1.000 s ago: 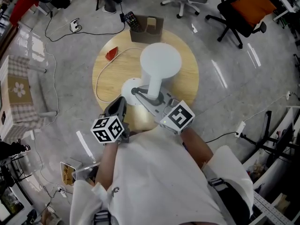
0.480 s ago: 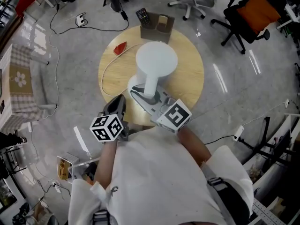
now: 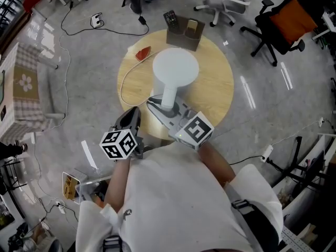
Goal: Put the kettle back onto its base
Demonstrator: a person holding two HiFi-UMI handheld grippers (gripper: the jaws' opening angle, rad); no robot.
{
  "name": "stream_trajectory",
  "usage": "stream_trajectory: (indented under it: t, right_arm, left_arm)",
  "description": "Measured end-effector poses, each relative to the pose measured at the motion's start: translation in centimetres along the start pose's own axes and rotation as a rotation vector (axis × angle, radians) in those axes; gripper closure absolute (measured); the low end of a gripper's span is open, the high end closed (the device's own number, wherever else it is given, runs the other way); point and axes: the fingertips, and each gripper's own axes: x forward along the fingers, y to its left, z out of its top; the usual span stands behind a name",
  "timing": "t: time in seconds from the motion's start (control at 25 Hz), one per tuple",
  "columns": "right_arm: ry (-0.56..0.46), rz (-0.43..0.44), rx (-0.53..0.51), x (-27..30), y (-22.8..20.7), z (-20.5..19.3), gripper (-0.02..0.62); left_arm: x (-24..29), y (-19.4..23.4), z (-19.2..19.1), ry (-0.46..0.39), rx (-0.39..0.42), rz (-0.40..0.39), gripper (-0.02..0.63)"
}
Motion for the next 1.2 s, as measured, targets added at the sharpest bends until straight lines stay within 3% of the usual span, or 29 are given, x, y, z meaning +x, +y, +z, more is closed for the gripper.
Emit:
stream_trajectory:
  t: [0.2, 1.2]
  right_arm:
    - [0.008, 0.005, 0.010, 0.7, 0.5, -0.3, 0.546]
    - [0.037, 0.036, 0.058, 2.1, 0.2, -2.2, 0.546]
  left_arm:
    - [-0.7, 1.3, 0.0, 0.002, -0.028, 0.019, 0.571]
    - [-0.8, 2.3, -0.1, 0.030, -0.009, 0.057, 0.571]
